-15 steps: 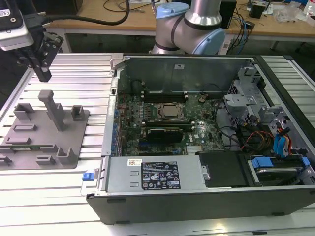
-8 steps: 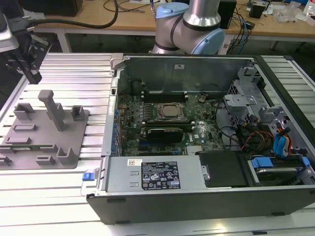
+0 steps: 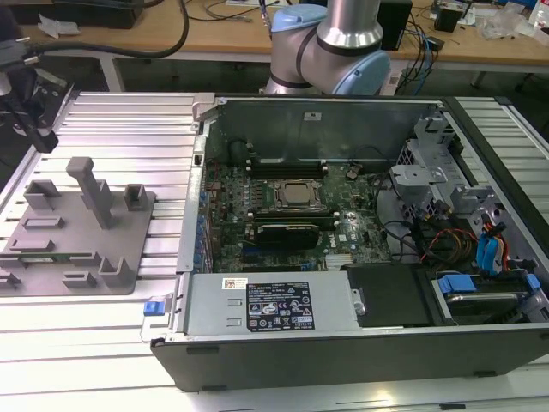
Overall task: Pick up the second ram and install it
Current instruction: 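Reach for the second ram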
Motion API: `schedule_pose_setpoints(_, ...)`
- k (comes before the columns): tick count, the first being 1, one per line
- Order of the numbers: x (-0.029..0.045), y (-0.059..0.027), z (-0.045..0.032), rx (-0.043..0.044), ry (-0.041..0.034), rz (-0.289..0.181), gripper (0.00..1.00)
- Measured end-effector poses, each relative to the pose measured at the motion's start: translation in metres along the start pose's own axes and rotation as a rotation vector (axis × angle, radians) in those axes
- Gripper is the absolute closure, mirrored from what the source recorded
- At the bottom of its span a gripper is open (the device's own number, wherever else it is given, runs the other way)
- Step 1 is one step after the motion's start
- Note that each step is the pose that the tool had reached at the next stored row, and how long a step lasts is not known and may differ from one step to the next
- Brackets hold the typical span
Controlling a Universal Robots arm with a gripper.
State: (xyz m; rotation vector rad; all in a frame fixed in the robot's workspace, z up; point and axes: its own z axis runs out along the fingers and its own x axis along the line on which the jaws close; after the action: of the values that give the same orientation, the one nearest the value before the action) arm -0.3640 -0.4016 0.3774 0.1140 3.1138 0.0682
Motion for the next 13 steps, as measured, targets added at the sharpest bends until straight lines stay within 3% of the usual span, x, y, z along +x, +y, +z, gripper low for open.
schedule_pose_setpoints(5, 0.0176, -0.0025, 0.0057, 0.0, 0.0001, 0.0, 0.92)
schedule_pose_setpoints(12, 0.0489, -0.0077, 0.0169, 0.0001, 0.0002, 0.0, 0.92)
schedule_pose_setpoints(13, 0.0504, -0.0089, 0.0188, 0.0001, 0.0007, 0.0, 0.92)
